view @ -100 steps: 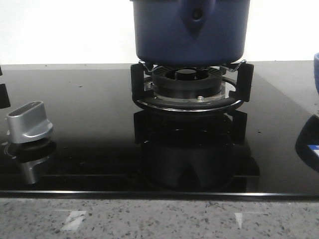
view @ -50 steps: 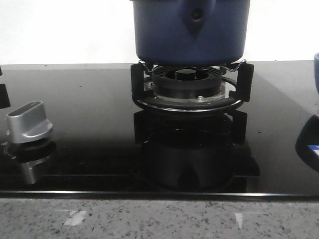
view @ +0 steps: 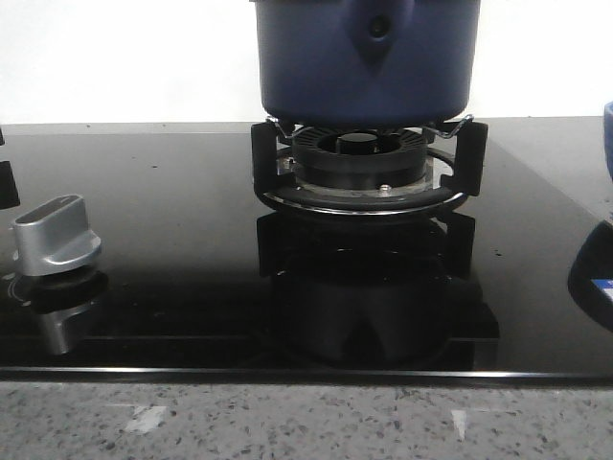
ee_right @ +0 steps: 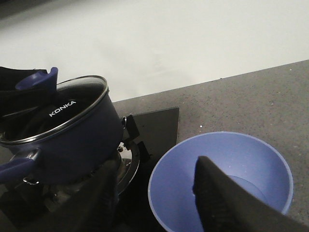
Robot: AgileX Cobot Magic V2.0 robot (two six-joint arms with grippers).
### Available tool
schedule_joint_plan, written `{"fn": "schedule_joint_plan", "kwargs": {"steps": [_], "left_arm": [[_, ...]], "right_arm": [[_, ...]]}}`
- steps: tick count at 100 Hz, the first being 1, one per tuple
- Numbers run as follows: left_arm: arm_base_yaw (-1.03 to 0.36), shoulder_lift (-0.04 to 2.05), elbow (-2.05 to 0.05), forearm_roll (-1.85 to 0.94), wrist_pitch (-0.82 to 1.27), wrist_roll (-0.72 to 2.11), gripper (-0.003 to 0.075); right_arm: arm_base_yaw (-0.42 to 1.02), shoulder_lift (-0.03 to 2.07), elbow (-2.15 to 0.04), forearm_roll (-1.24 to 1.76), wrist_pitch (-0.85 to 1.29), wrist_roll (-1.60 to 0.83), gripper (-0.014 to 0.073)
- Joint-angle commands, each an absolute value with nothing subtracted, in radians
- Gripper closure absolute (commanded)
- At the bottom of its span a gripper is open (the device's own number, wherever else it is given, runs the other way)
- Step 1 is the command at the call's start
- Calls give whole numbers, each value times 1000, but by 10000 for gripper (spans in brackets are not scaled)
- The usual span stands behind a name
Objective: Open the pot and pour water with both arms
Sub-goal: 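Lift the glass lid up off the pot with the left gripper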
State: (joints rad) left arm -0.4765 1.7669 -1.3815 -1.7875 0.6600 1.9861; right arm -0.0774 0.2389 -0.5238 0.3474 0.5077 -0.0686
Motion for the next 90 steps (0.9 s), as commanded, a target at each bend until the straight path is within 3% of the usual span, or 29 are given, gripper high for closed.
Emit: {"fn": "schedule_joint_plan", "kwargs": {"steps": [1,78,90], "left_arm": [[-477,1736,-1432,-1873,731,1972,169],[-477,1789,-1466,-1873,772,1950,174],[-477,1789,-1466,-1873,772,1950,219]], "right_arm": [[-83,259,-559,363,426,-78,263],[-83,259,-559,365,426,-78,263],[-83,259,-559,365,426,-78,263]]}}
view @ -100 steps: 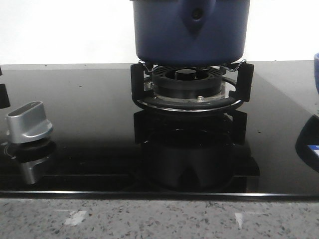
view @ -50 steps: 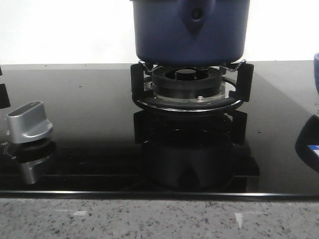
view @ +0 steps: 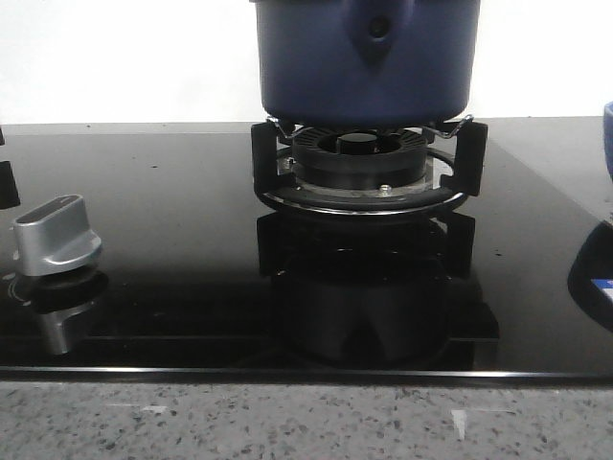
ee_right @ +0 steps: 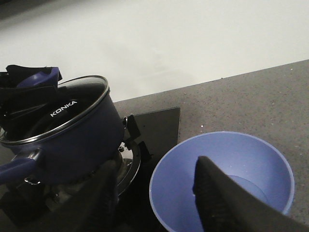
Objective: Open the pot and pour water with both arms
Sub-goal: 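Lift the glass lid up off the pot with the left gripper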
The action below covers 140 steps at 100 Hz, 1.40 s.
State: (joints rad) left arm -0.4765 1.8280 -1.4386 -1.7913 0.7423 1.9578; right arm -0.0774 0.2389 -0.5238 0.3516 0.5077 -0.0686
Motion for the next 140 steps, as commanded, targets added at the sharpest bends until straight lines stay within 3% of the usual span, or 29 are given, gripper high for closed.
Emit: {"fn": "schedule_joint_plan", "kwargs": {"steps": [1,27,41,99,140], "left_arm": [[-477,1789,-1466,-1873,772,1950,230],[-477,1789,-1466,-1873,773,1950,470],[-477,1789,-1466,-1873,798,1950,545],[-477,1750,-1466,-1873,824,1950,551],[-476,1729,-1486,-1873,819,1919,494]], "right_arm": [[-83,259,-559,365,426,-78,263],[-83,259,-559,365,426,-78,263],[-83,259,-559,365,426,-78,263],[-83,259,-559,365,422,-78,263],[-83,259,-559,365,422,-78,263]]}}
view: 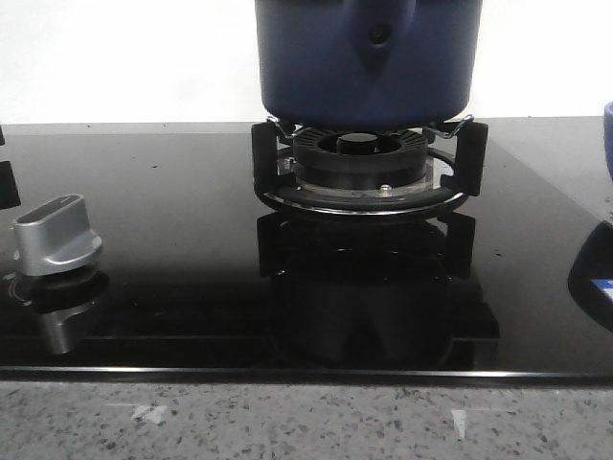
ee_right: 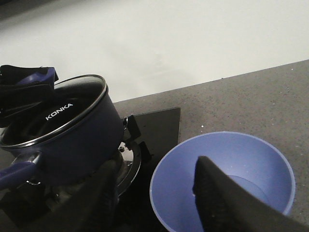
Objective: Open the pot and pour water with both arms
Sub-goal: 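Lift the glass lid up off the pot with the left gripper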
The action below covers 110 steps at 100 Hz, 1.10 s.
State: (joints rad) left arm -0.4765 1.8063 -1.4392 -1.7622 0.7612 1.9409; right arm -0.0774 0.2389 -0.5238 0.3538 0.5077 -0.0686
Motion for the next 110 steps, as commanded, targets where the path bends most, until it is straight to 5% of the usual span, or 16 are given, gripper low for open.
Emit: {"fn": "schedule_joint_plan", "kwargs": {"steps": [1,48,110], "left_arm": [[-476,1729,-1490,-1873,819,1916,494],[-393,1699,-1551,-1859,889,1745,494],[-298,1480,-1472,-1462,910,1540,485]], "right_arm": [[-83,259,-559,365,422,-78,263],[-83,259,-559,365,439,-78,263],[-83,259,-567,385,486,-78,263]]}}
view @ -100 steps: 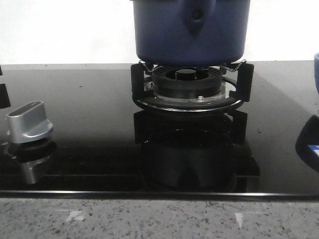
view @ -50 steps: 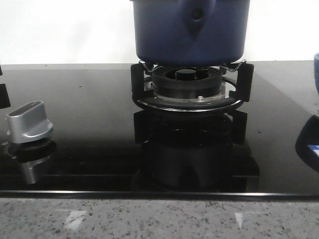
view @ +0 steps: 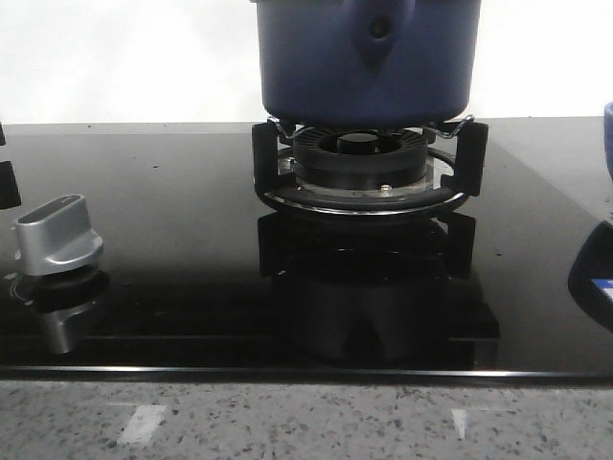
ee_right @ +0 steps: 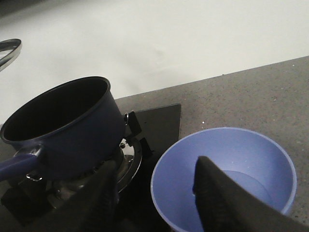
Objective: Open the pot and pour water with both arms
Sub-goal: 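Lift the glass lid up off the pot with the left gripper, then lift the blue bowl with the right gripper toward the open pot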
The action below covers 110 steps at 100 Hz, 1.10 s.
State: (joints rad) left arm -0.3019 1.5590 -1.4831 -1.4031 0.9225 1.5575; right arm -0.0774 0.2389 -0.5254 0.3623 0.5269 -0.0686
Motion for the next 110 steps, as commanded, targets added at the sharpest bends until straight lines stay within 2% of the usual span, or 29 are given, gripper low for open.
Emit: {"fn": "schedule_joint_plan", "kwargs": {"steps": [1,26,46,79,110], "left_arm": [[-298,1477,-1466,-1461,907,1540,485],[-298,1338,-1221,-1470,755,1617,450],[-298,1252,-1075,-1596,686,1721,445],[-298,1240,-1044,-1727,711,1755,445],[-298,1240,-1044,-1757,738,1756,445]], "right_arm": [[-83,259,-572,385,491,-78,263],[-83,352,-697,385,632,-76,263],[-83,581,-895,308,776,12,263],[-112,919,-1234,-43,1116,150,263],[-230,1081,-1216,0,1127,192,263]]}}
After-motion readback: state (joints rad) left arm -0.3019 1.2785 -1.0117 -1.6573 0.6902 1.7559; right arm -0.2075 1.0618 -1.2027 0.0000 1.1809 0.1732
